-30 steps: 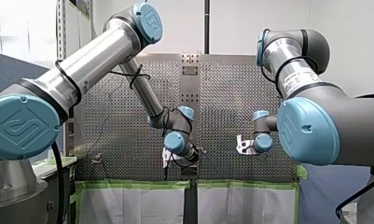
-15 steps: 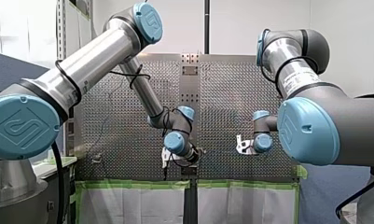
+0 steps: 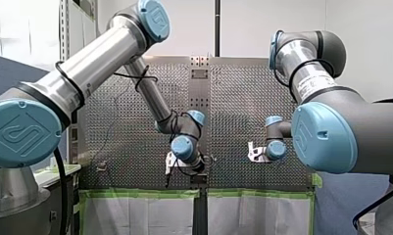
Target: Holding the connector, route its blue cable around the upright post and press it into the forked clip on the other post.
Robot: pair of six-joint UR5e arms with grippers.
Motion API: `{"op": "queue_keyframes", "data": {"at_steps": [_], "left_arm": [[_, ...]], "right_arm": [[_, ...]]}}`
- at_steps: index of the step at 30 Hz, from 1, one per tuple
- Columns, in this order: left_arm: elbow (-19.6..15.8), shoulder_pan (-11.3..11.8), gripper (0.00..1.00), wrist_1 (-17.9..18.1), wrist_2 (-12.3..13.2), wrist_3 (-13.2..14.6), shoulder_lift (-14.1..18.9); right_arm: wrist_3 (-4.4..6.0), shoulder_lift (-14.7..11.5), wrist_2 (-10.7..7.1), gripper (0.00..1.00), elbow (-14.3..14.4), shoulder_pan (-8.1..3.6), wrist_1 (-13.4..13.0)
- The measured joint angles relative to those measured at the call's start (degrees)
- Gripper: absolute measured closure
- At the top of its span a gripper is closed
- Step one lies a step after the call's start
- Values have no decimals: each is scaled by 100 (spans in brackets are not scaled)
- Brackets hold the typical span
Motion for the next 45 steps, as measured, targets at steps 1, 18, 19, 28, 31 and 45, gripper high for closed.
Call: {"op": "queue_keyframes", "data": {"at_steps": [1,18,19,28,31,45], "left_arm": [[-39,-4,0,15,-14,36,37],[-907,-204,0,834,32,-73,903],[-951,-217,0,874,4,-107,946],[-1429,-211,0,646,-245,-442,1425],[-1578,-205,0,644,-155,-477,1574],[-2232,-195,0,861,303,-620,2226]], "right_arm": [[0,1,0,100,0,4,0],[3,13,0,100,0,82,4],[4,13,0,100,0,84,2],[7,17,-25,100,0,95,13],[8,19,-30,100,0,97,15],[41,28,-55,100,0,96,-30]]}}
